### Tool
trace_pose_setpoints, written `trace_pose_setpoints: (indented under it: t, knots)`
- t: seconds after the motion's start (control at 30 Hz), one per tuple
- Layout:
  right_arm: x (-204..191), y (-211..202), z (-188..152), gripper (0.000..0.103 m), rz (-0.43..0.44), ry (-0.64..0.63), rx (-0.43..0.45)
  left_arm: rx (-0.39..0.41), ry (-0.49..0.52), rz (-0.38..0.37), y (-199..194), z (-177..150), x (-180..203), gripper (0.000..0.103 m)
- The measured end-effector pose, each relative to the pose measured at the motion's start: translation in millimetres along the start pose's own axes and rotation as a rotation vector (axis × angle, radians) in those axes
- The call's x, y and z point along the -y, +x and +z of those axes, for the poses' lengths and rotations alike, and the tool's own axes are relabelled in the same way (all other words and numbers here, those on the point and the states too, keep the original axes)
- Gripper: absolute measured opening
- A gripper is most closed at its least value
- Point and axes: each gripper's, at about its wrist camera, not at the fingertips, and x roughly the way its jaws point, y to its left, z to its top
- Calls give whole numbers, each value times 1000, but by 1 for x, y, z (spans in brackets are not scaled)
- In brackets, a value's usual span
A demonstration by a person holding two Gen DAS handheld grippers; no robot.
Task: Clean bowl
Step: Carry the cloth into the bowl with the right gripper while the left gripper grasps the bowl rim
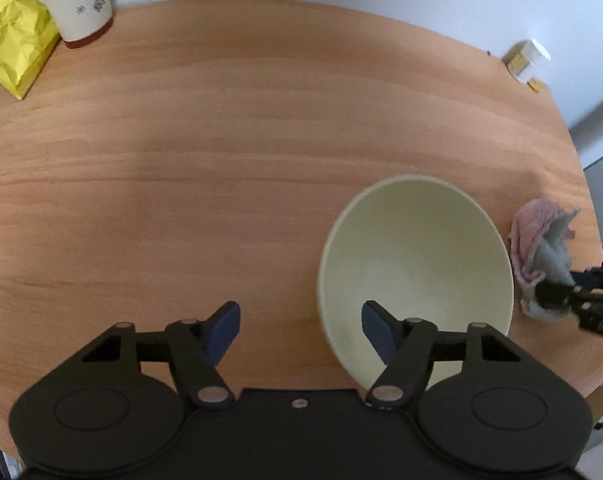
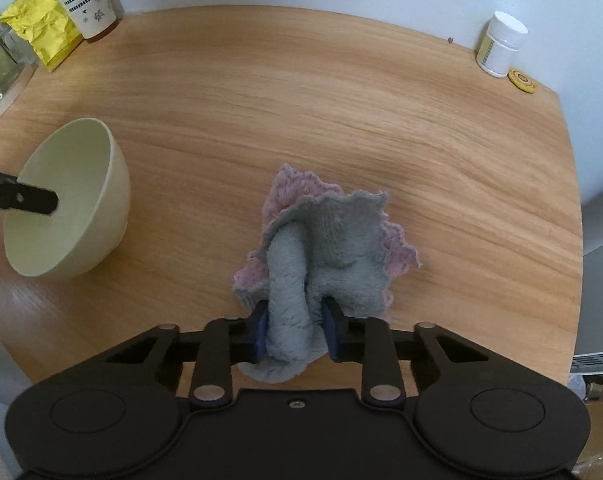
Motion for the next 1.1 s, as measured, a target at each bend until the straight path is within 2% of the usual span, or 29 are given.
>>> trace_pose_setpoints:
  t: [0.07, 0.27, 0.37, 0.43, 0.47, 0.6, 0.67, 0.73, 0.8, 0.87, 0.9, 1.03, 1.1]
  knots:
    - [8, -3, 2, 19, 38, 39, -4, -7, 7, -10, 3, -2, 2, 68]
    - [30, -14, 2, 19, 145, 170, 22, -8, 29, -36, 8, -7, 3, 48]
    - [34, -29, 5, 19, 207, 218, 74, -1, 49, -41, 5, -8, 3, 42]
    - [28, -43, 8, 19, 234, 204, 112, -4, 55, -63, 3, -8, 1, 28]
    - [22, -53, 12, 19, 250, 187, 139, -3, 60, -74, 1, -8, 0, 26]
    - [1, -73, 26, 19, 309, 105, 202, 0, 70, -78, -3, -10, -4, 25]
    - [-24, -81, 37, 19, 274, -2, 252, -2, 75, -87, -4, -11, -6, 24]
    - [-43, -79, 46, 19, 268, -101, 248, 4, 78, -101, -5, -10, -10, 22]
    - [-58, -74, 54, 19, 294, -173, 231, 11, 89, -114, -5, -10, -12, 21]
    - [-81, -57, 64, 19, 317, -278, 167, 17, 119, -133, -6, -12, -16, 21]
    - [-84, -56, 66, 19, 319, -292, 160, 21, 136, -141, -7, -12, -18, 20]
    - [-122, -38, 74, 19, 296, -516, 84, 19, 167, -181, -9, -15, -24, 19]
    - [-142, -28, 76, 19, 295, -638, 17, 9, 186, -196, -10, -15, -27, 19]
